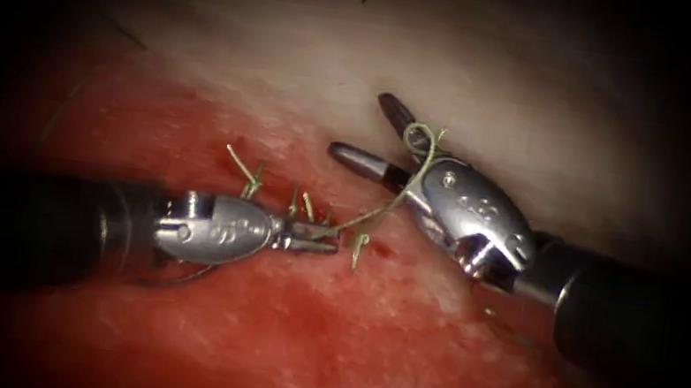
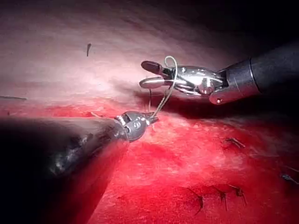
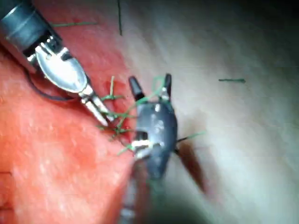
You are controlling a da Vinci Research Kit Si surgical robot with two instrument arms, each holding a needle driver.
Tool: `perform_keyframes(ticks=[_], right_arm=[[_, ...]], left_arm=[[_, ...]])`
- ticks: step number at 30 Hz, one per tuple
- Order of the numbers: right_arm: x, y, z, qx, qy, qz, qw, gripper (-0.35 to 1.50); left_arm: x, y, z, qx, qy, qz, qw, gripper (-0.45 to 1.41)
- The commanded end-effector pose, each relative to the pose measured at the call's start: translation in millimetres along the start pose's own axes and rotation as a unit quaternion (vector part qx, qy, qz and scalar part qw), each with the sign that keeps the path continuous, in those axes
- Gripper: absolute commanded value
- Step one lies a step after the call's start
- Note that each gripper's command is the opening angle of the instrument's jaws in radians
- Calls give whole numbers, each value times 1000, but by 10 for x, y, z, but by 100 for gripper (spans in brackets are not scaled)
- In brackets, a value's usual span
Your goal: Wound Closure
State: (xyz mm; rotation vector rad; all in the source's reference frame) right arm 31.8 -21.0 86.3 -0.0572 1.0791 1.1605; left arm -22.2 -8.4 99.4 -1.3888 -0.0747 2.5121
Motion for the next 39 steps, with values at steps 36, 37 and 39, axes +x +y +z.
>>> perform_keyframes(ticks=[36,37,39], right_arm=[[-88,60,-26,-5,-38,367,929,123],[-90,60,-25,-1,-38,377,925,123],[-95,60,-21,8,-40,387,921,124]], left_arm=[[0,-12,7,-15,-10,5,1000,-45],[0,-12,7,-15,-10,5,1000,-45],[-1,-11,6,-16,-11,5,1000,-45]])
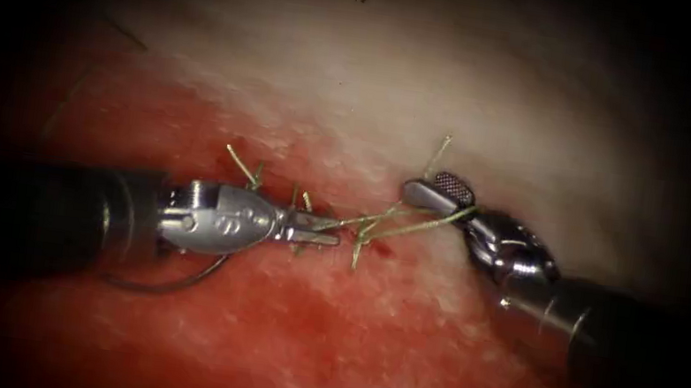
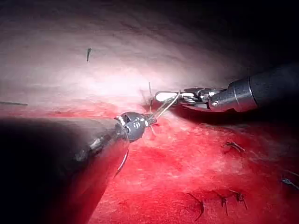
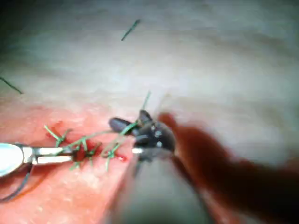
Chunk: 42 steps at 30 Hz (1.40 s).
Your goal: Wound Closure
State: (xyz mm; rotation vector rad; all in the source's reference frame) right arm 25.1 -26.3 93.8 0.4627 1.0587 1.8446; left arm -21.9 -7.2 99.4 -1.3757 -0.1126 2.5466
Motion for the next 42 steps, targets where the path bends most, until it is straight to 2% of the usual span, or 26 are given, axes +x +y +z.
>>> perform_keyframes(ticks=[1,9,15,19,21,22,23,25,29,31,37,42], right_arm=[[-6,4,14,5,-2,5,1000,124],[-7,11,46,13,-8,23,1000,126],[-9,21,51,16,-10,21,1000,124],[-5,14,47,16,-11,13,1000,113],[-5,9,44,14,-11,15,1000,54],[-5,8,44,10,-13,0,1000,3],[-6,7,44,7,-12,-27,1000,-35],[-9,6,44,-21,-10,-73,997,-35],[-10,4,43,-4,9,-109,994,-35],[-8,0,38,13,27,-120,992,-35],[-4,-16,19,28,41,-147,988,-35],[-10,-36,8,33,49,-170,984,-35]], left_arm=[[-2,0,8,-2,-1,0,1000,-45],[-5,2,2,-6,0,2,1000,-45],[-8,2,-3,-7,-2,3,1000,-45],[-9,3,-3,-7,-2,4,1000,-45],[-9,2,-3,-6,-3,4,1000,-45],[-9,2,-3,-6,-3,3,1000,-45],[-9,2,-3,-7,-4,4,1000,-45],[-10,2,-3,-7,-4,4,1000,-45],[-15,-9,-3,-4,-7,3,1000,-45],[-28,-27,-3,18,-9,1,1000,-45],[-66,-65,5,51,-41,-8,998,-45],[-89,-94,17,80,-70,-3,994,-45]])
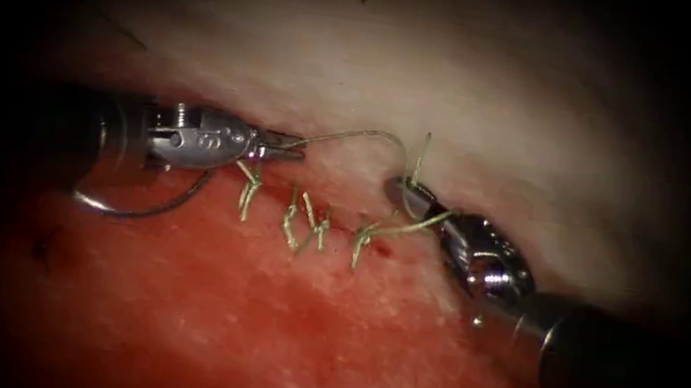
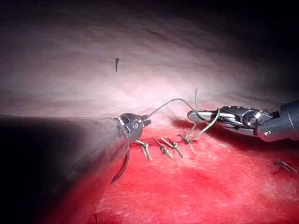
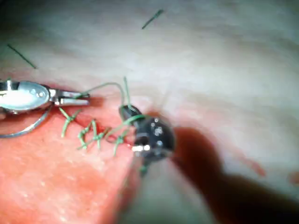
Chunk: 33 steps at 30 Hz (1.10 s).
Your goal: Wound Closure
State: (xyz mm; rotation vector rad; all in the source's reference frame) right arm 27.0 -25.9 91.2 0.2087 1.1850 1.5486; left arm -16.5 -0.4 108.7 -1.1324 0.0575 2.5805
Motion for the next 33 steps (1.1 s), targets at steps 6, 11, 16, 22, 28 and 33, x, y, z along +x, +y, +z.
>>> perform_keyframes(ticks=[6,11,16,22,28,33], right_arm=[[-16,-23,-2,20,-7,-11,1000,-35],[-23,-33,-10,34,-12,-17,999,-35],[-28,-41,-17,46,-16,-19,999,-35],[-35,-44,-21,57,-25,-24,998,-35],[-45,-43,-24,84,-40,-55,994,-35],[-57,-46,-29,111,-59,-117,985,-35]], left_arm=[[-13,-33,38,15,-8,-3,1000,-45],[-23,-67,76,31,-15,-8,999,-45],[-26,-91,117,30,-7,-12,999,-45],[-22,-130,157,34,-3,-21,999,-45],[-17,-168,184,41,13,-34,999,-45],[-15,-188,201,41,18,-42,998,-45]])
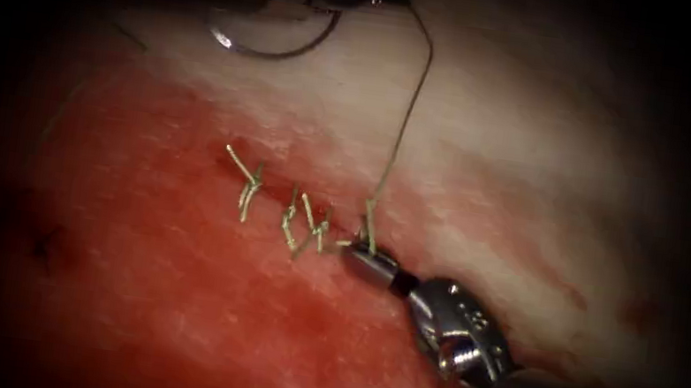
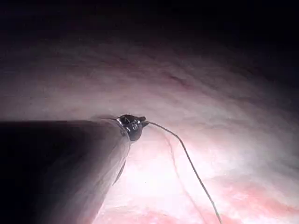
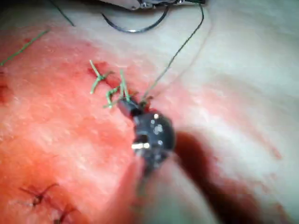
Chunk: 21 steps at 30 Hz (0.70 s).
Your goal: Wound Closure
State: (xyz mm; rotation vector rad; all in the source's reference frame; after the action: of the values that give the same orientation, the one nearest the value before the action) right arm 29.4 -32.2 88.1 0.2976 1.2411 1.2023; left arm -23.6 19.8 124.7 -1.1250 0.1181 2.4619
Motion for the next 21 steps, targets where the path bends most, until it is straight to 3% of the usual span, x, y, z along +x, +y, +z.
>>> perform_keyframes(ticks=[1,8,21], right_arm=[[-10,-2,6,8,-5,-21,1000,-35],[-17,-13,3,55,-9,-147,988,-35],[-27,-22,8,102,11,-200,974,-35]], left_arm=[[1,-6,10,1,1,0,1000,-45],[0,-30,28,11,-1,-2,1000,-45],[-1,-68,48,23,-6,-5,1000,-45]])
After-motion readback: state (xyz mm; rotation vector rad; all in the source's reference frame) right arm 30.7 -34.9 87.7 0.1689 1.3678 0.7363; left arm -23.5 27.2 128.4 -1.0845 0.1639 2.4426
